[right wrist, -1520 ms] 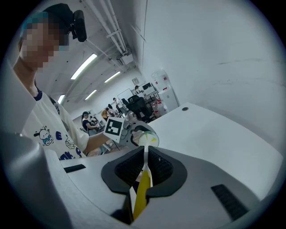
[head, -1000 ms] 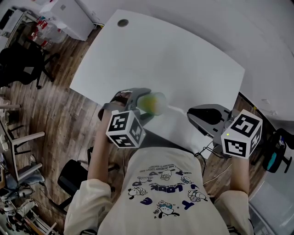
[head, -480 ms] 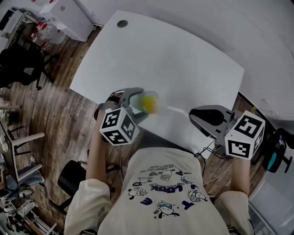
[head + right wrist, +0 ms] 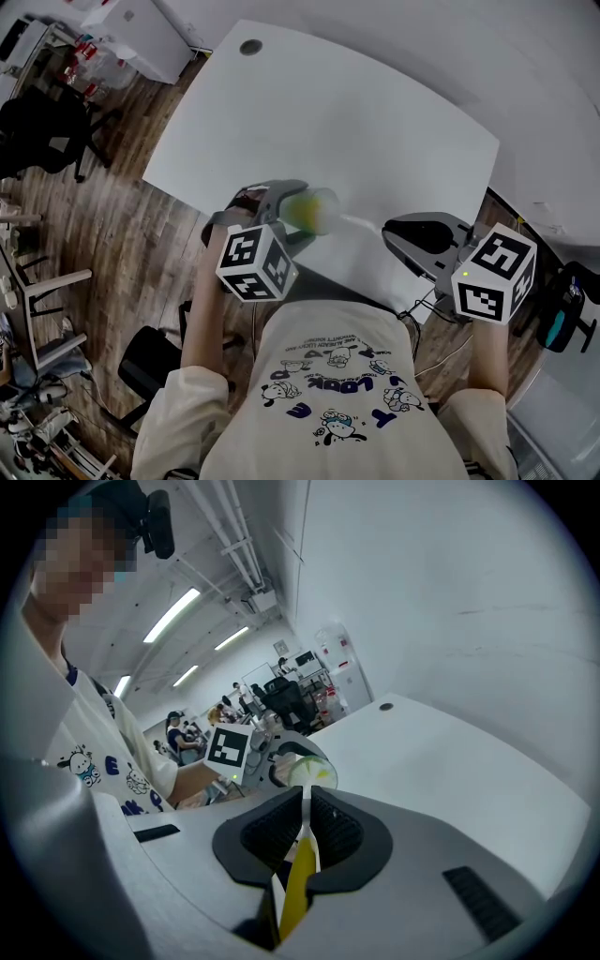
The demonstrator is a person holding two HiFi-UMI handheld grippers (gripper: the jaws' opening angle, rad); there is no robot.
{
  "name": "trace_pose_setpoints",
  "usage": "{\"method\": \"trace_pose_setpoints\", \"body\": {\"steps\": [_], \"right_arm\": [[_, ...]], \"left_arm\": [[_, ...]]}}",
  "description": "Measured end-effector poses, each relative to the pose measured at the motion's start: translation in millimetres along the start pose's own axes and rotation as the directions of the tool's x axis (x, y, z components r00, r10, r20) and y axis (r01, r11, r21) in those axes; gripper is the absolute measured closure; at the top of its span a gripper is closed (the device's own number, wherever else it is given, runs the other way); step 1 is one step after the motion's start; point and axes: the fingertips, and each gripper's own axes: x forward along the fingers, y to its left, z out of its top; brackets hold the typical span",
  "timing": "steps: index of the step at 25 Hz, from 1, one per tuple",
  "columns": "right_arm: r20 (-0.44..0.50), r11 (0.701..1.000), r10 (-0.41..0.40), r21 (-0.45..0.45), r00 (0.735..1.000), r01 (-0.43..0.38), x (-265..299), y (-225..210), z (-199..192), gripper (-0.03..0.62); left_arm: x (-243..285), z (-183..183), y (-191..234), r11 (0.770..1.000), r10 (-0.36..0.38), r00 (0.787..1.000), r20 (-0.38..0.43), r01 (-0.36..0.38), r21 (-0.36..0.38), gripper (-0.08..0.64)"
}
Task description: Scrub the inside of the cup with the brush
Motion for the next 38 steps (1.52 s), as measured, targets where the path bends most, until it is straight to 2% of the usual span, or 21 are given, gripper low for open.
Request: {"method": "trace_pose_setpoints", "body": {"steps": [6, 11, 16, 22, 27, 33, 38], "right_arm": [[-0.016, 0.999, 0.000, -0.045, 1.000, -0.001, 3.2, 11.2, 1.8, 0.549], [-0.003, 0.999, 0.027, -0.018, 1.000, -0.028, 5.8, 13.5, -2.8, 0.549], [0.006, 1.000, 0.025, 0.004, 1.000, -0.025, 0.5, 7.4, -1.0, 0.549], [0.000, 1.000, 0.010, -0.012, 1.000, -0.010, -10.8, 2.1, 6.4, 0.549], [-0.002, 1.000, 0.004, 0.001, 1.000, -0.004, -5.1, -1.4, 3.5, 0.549], [-0.002, 1.000, 0.000, 0.016, 1.000, 0.000, 2.8, -3.7, 3.1, 0.549], [-0.006, 1.000, 0.001, 0.014, 1.000, -0.001, 5.0, -3.5, 2.7, 0.549]], "left_arm": [[3.4, -1.1, 5.7, 1.000, 0.027, 1.000, -0.011, -0.027, -0.002, 0.206], [-0.4, -2.1, 13.4, 0.999, 0.046, 0.999, 0.006, -0.046, -0.026, 0.206], [-1.6, -2.9, 10.9, 0.999, 0.030, 0.999, 0.020, -0.029, -0.029, 0.206], [-1.6, -9.8, 11.0, 0.999, 0.015, 1.000, 0.014, -0.015, -0.041, 0.206], [-2.0, 0.2, 8.6, 0.999, 0.002, 0.999, 0.046, -0.001, -0.035, 0.206], [0.1, -0.2, 8.9, 1.000, 0.010, 1.000, 0.011, -0.010, 0.013, 0.206], [0.1, -2.6, 10.3, 1.000, 0.012, 1.000, 0.024, -0.012, -0.010, 0.204]]}}
